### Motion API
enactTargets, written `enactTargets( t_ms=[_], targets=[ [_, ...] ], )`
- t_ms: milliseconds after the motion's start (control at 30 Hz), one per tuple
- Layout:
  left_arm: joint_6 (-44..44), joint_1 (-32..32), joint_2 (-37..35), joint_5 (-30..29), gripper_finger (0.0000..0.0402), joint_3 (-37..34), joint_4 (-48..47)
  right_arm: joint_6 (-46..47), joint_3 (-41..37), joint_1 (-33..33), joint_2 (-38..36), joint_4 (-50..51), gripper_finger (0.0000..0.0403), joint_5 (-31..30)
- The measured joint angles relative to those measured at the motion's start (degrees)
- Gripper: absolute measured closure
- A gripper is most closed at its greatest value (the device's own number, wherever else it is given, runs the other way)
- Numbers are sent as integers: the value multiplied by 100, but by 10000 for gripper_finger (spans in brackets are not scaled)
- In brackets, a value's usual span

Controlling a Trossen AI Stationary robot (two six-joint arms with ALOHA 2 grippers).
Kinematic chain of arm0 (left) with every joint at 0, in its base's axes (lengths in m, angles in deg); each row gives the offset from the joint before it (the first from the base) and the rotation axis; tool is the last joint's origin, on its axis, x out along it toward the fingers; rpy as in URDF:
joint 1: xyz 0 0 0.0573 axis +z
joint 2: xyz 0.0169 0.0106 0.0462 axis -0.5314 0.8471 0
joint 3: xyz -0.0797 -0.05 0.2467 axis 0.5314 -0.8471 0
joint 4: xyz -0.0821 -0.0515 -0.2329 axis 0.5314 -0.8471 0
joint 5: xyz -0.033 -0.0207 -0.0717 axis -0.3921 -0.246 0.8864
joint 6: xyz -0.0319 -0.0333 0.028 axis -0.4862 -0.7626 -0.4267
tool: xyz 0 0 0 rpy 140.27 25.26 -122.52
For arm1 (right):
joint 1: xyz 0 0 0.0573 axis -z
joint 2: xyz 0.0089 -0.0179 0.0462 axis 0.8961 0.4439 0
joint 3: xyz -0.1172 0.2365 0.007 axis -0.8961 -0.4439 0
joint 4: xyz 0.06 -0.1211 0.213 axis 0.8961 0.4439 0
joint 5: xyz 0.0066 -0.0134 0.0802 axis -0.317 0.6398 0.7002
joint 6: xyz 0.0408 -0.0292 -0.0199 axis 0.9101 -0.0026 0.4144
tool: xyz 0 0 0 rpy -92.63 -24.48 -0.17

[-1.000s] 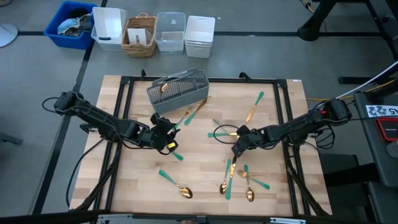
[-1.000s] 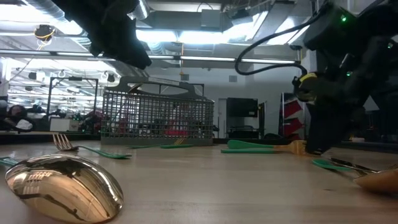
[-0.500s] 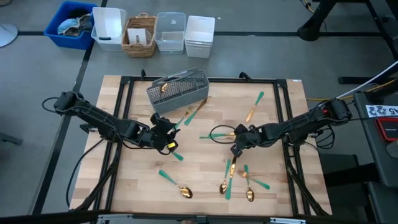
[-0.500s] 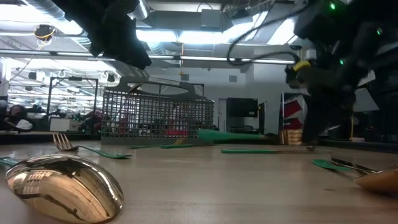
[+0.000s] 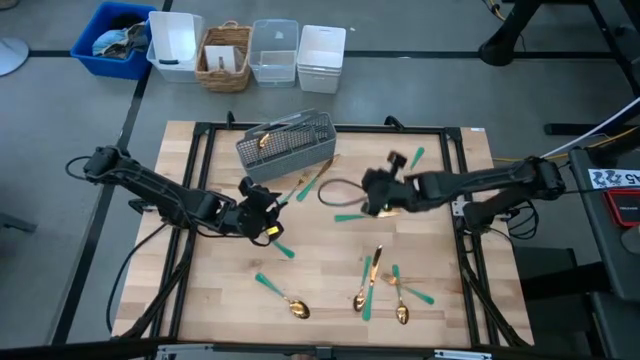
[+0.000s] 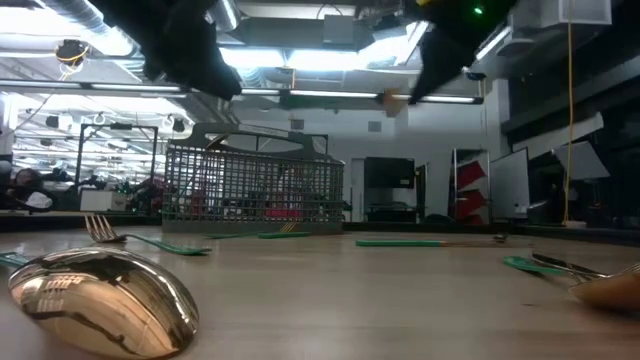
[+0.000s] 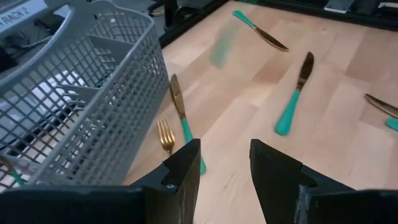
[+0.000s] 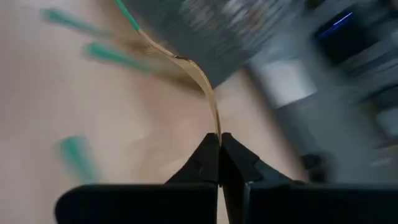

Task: Sort silverware
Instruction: Put the fork into the middle right section of the silverware holder

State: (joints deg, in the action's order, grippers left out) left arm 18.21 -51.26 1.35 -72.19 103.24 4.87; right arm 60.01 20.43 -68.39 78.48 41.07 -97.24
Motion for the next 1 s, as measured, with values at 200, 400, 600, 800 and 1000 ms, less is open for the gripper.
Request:
enactTargets(
  t_ms=[200,400,600,800,1000],
  targets=[
    [-119,0,0,-62,273,-2,-244,-2569,350,646,-4,-1106,398,-962],
    [-242,0,3,-81,273,-4,-286,-4705,355,1269,183,-2611,399,-469],
    [-299,0,3,-82,273,-4,-392,-6432,355,1634,683,-3546,398,-57],
    [-305,0,3,-82,273,-2,-373,-7950,353,1802,1308,-4095,397,-231],
    [-304,0,3,-83,273,-2,-375,-8577,345,1794,1764,-4910,397,-412]
  ],
)
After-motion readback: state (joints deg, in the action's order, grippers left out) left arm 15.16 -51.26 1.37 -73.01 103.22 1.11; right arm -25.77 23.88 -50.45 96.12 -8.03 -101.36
